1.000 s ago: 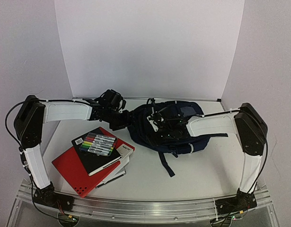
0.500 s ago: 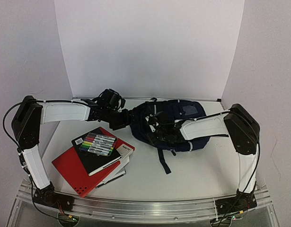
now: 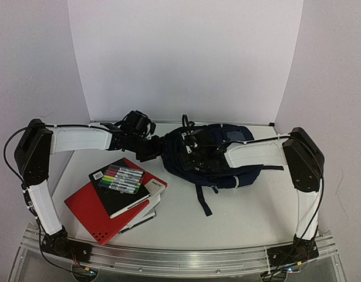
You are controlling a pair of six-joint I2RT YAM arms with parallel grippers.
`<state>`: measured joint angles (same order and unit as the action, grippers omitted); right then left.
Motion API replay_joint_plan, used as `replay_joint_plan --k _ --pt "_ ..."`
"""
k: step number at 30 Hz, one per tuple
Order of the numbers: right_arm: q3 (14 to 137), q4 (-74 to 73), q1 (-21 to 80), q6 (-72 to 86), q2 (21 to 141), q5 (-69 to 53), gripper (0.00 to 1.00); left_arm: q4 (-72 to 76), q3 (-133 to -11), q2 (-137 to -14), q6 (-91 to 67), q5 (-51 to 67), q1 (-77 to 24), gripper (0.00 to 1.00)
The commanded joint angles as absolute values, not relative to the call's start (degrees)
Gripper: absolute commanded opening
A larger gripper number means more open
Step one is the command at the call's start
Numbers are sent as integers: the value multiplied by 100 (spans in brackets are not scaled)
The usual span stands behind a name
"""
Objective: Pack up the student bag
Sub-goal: Unzip the student bag at the center of the board.
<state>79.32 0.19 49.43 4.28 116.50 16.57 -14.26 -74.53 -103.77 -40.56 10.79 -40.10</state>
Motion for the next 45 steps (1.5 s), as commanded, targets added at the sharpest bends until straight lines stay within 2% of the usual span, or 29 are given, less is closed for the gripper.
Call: replay_joint_plan --k 1,8,12,18,20,29,45 --pt "8356 6 4927 463 11950 1913 66 -1261 -7386 -10140 -4075 1060 -4034 74" --pt "8664 -198 4912 446 12493 1951 70 -1281 -7307 -10010 -4072 1016 -4034 74" --pt "8688 -238 4831 627 12643 2295 63 -1300 -7256 -9948 -4056 978 -4035 74" --pt "8588 -261 4753 849 12369 2342 11 -1274 -7242 -9962 -3967 897 -4086 74" --pt "8525 -257 4703 1007 12137 2167 0 -1234 -7258 -9994 -3907 855 -4151 74" --pt "8090 -60 4277 2025 10815 1005 0 -355 -7149 -9922 -3716 554 -4759 67" --pt "8030 -53 4262 2831 10564 1090 0 954 -7213 -10420 -3859 600 -5324 47"
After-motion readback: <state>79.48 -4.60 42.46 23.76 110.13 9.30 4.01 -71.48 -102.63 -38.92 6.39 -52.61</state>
